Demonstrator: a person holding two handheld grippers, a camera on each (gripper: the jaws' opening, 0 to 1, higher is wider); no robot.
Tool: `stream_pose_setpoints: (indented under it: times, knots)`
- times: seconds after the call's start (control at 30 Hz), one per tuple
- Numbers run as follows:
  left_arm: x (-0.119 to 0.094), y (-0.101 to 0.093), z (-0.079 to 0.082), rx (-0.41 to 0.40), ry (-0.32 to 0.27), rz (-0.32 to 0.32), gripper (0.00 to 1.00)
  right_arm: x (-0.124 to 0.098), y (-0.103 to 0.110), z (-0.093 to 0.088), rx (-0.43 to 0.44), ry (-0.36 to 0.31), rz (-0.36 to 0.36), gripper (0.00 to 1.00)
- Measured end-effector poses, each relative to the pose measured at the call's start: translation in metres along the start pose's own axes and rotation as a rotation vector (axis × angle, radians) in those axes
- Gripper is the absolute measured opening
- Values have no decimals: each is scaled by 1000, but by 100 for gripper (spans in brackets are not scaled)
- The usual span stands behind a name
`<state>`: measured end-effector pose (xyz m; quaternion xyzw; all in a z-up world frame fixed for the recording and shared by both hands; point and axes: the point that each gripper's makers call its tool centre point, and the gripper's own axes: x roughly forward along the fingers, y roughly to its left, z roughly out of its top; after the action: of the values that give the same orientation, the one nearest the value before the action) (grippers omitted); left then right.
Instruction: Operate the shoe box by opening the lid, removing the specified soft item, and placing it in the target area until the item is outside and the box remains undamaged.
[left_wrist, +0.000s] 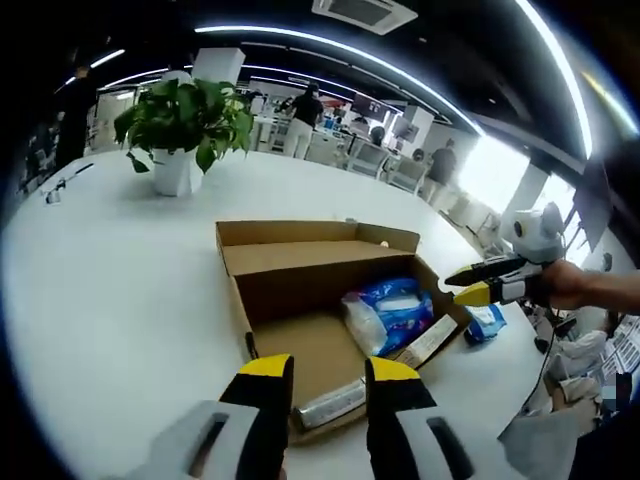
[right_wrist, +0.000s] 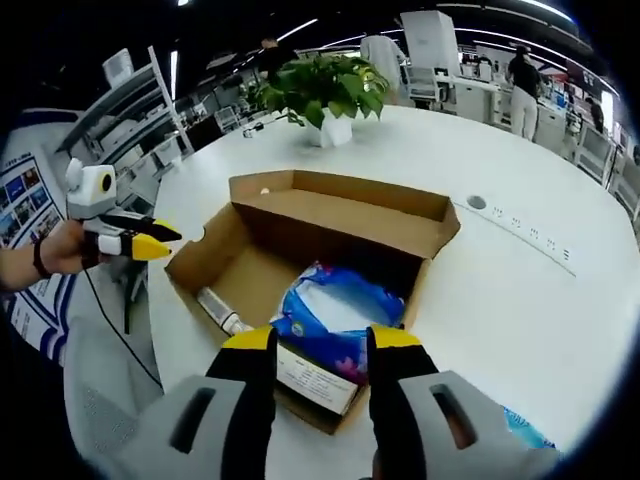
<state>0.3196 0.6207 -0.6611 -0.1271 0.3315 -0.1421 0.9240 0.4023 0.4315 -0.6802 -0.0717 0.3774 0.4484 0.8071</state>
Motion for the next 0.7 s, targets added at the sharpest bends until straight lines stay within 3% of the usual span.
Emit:
stream_pose_setpoints:
  times: [0.7]
  knots:
    - [-22,7,1,52,-4,-1,35,35,5,2,-162,100,26,46]
